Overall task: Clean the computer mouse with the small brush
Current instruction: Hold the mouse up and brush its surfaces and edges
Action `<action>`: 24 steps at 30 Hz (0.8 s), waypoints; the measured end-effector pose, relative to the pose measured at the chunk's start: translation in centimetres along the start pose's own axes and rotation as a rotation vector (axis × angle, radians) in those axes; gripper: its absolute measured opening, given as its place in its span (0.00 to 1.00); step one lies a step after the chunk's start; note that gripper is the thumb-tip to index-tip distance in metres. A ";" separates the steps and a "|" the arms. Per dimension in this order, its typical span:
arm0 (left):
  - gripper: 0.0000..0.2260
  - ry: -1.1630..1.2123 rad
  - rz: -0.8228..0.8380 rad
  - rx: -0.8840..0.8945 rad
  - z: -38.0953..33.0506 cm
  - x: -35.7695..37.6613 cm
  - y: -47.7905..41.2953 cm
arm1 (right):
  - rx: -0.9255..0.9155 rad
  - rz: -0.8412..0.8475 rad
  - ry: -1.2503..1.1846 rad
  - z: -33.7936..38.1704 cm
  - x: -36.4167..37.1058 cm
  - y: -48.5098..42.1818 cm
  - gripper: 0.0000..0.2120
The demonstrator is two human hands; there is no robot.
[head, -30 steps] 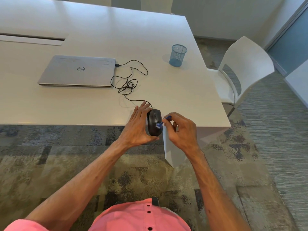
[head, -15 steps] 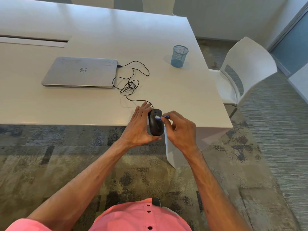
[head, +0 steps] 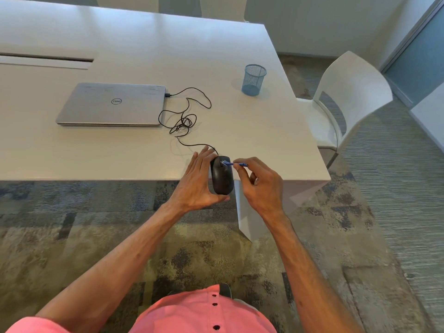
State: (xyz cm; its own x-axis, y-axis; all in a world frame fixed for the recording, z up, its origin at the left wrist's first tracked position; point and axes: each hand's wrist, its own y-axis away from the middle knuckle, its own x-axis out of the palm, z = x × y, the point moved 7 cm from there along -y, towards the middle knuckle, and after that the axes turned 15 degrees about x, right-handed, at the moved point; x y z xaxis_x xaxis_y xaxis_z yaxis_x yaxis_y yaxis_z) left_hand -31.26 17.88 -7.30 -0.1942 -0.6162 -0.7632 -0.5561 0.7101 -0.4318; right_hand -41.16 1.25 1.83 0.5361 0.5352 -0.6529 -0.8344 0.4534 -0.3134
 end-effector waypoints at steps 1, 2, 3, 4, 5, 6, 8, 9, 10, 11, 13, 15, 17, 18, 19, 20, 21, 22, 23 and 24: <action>0.60 0.001 -0.003 -0.003 -0.1 -0.1 -0.1 | 0.001 0.002 0.012 0.1 0.1 0.1 0.05; 0.60 0.000 -0.007 -0.008 -0.1 -0.1 -0.1 | 0.011 0.004 0.015 0.0 0.2 0.2 0.05; 0.60 -0.001 -0.011 -0.014 -0.1 -0.2 -0.2 | 0.033 0.003 0.012 -0.1 0.3 0.2 0.04; 0.60 -0.002 -0.016 -0.018 -0.1 -0.3 -0.2 | 0.064 0.002 0.010 -0.4 0.4 0.2 0.04; 0.60 -0.003 -0.019 -0.020 -0.1 -0.4 -0.2 | 0.097 0.002 0.010 -0.7 0.4 0.2 0.04; 0.60 -0.005 -0.021 -0.020 -0.1 -0.4 -0.2 | 0.126 0.001 0.013 -0.9 0.4 0.3 0.05; 0.60 -0.009 -0.018 -0.022 -0.1 -0.3 -0.2 | 0.161 0.002 0.025 -1.1 0.4 0.4 0.06; 0.60 -0.011 -0.014 -0.026 -0.1 -0.3 -0.2 | 0.173 0.010 0.031 -1.1 0.4 0.4 0.07; 0.60 -0.012 -0.010 -0.031 0.0 -0.3 -0.1 | 0.183 0.022 0.037 -1.2 0.5 0.3 0.08; 0.61 -0.010 -0.007 -0.036 0.0 -0.2 -0.1 | 0.193 0.031 0.044 -1.3 0.5 0.3 0.09; 0.61 -0.005 -0.010 -0.045 -0.1 -0.2 0.0 | 0.203 0.043 0.063 -1.5 0.6 0.3 0.11; 0.60 -0.006 -0.011 -0.041 -0.2 -0.3 -0.1 | 0.199 0.032 0.046 -1.6 0.5 0.5 0.10; 0.60 -0.013 -0.007 -0.037 -0.3 -0.3 -0.4 | 0.182 -0.013 -0.035 -1.3 0.1 0.6 0.08; 0.60 -0.014 -0.006 -0.037 -0.3 -0.4 -0.4 | 0.170 -0.036 -0.069 -1.0 -0.1 0.6 0.07; 0.60 -0.013 -0.007 -0.036 -0.4 -0.4 -0.5 | 0.160 -0.055 -0.086 -0.8 -0.2 0.4 0.07; 0.60 -0.011 -0.009 -0.035 -0.4 -0.4 -0.6 | 0.153 -0.065 -0.087 -0.5 -0.1 0.2 0.08; 0.60 -0.008 -0.011 -0.036 -0.4 -0.4 -0.7 | 0.150 -0.065 -0.077 -0.3 0.1 0.0 0.08; 0.59 -0.004 -0.014 -0.037 -0.4 -0.4 -0.7 | 0.148 -0.060 -0.061 -0.2 0.3 -0.1 0.08; 0.59 -0.001 -0.016 -0.040 -0.3 -0.4 -0.8 | 0.144 -0.054 -0.038 -0.2 0.5 -0.1 0.08; 0.59 -0.002 -0.019 -0.043 -0.2 -0.5 -0.8 | 0.138 -0.051 -0.010 -0.3 0.7 0.0 0.07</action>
State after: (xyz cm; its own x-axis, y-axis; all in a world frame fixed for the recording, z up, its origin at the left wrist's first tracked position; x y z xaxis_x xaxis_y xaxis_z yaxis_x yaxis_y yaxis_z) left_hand -30.93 17.51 -6.50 -0.1821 -0.6287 -0.7560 -0.5936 0.6833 -0.4253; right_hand -40.79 1.42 1.18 0.5791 0.5161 -0.6312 -0.7809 0.5736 -0.2474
